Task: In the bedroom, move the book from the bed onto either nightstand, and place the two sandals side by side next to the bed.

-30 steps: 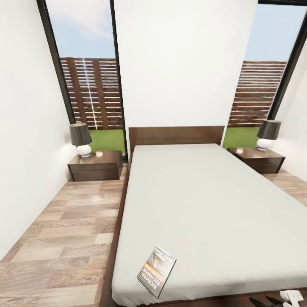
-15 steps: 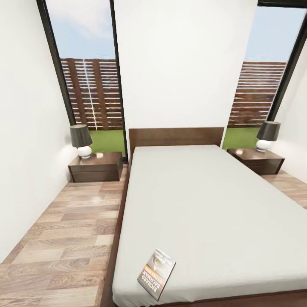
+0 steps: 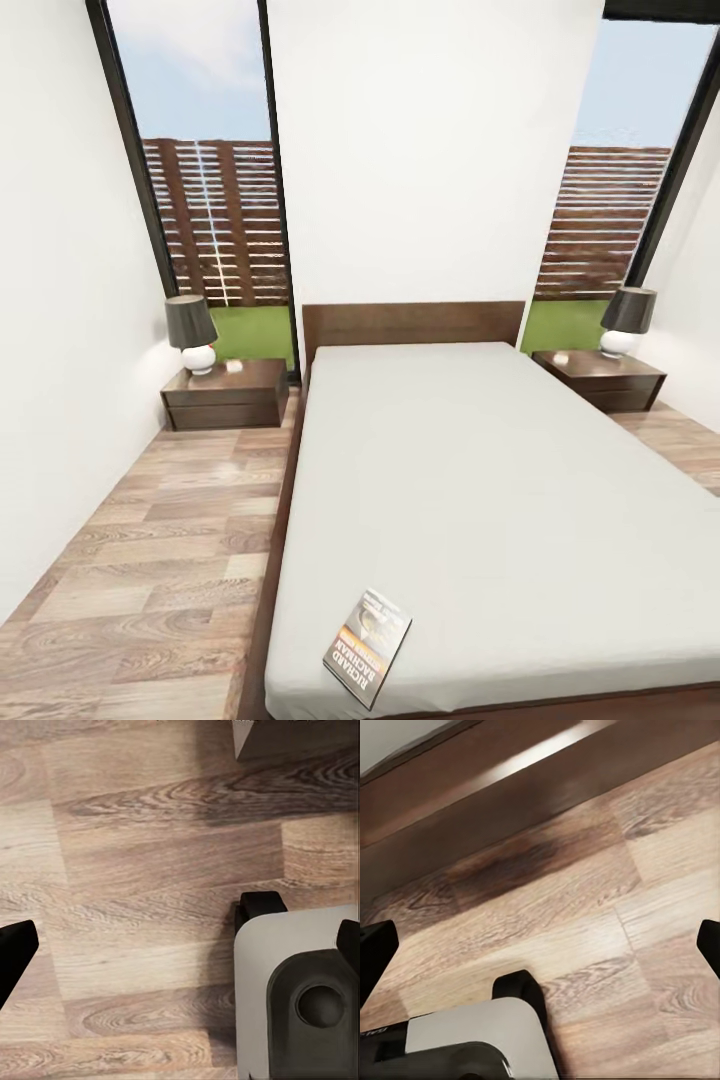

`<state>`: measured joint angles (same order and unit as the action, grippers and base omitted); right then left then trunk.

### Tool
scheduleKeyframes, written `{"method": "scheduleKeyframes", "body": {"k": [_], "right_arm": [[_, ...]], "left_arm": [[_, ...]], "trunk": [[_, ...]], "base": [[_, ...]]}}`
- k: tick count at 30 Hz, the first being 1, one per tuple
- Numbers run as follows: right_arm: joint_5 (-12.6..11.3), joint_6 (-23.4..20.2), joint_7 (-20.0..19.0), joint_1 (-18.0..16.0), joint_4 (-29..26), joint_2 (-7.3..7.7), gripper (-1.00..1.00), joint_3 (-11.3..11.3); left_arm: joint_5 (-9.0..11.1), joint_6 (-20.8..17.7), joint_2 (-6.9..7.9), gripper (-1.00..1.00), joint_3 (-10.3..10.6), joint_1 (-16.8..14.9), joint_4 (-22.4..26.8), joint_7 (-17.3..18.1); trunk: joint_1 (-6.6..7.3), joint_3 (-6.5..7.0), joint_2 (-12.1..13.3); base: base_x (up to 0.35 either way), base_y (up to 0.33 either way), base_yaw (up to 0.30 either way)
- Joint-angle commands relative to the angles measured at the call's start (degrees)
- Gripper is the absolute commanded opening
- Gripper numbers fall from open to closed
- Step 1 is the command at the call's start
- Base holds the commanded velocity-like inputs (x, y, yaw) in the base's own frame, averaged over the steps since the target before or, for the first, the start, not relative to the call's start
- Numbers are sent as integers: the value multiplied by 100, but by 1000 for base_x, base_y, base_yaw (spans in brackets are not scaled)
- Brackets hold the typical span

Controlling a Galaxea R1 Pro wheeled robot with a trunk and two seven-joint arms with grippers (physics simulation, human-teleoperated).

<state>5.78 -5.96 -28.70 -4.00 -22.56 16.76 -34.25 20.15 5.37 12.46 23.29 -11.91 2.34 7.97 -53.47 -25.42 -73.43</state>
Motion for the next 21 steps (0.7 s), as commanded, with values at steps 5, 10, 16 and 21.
{"method": "scheduleKeyframes", "body": {"k": [5, 10, 16, 21], "right_arm": [[72, -30, -23, -5, 21, -26, 100, -39], [74, -29, -18, -5, 28, -33, 100, -28], [73, -28, -14, -5, 32, -42, 100, -21], [59, -29, -6, -5, 40, -48, 100, -29]], "left_arm": [[59, 21, -14, 100, 51, -4, -2, 23], [59, 23, -41, 100, 52, -4, -3, 26], [62, 25, -68, 100, 52, -4, 2, 29], [64, 25, -88, 100, 52, -4, 3, 29]], "trunk": [[111, 84, 199], [220, 174, 399], [352, 282, 640], [462, 372, 840]], "base": [[0, 0, 0], [0, 0, 0], [0, 0, 0], [0, 0, 0]]}}
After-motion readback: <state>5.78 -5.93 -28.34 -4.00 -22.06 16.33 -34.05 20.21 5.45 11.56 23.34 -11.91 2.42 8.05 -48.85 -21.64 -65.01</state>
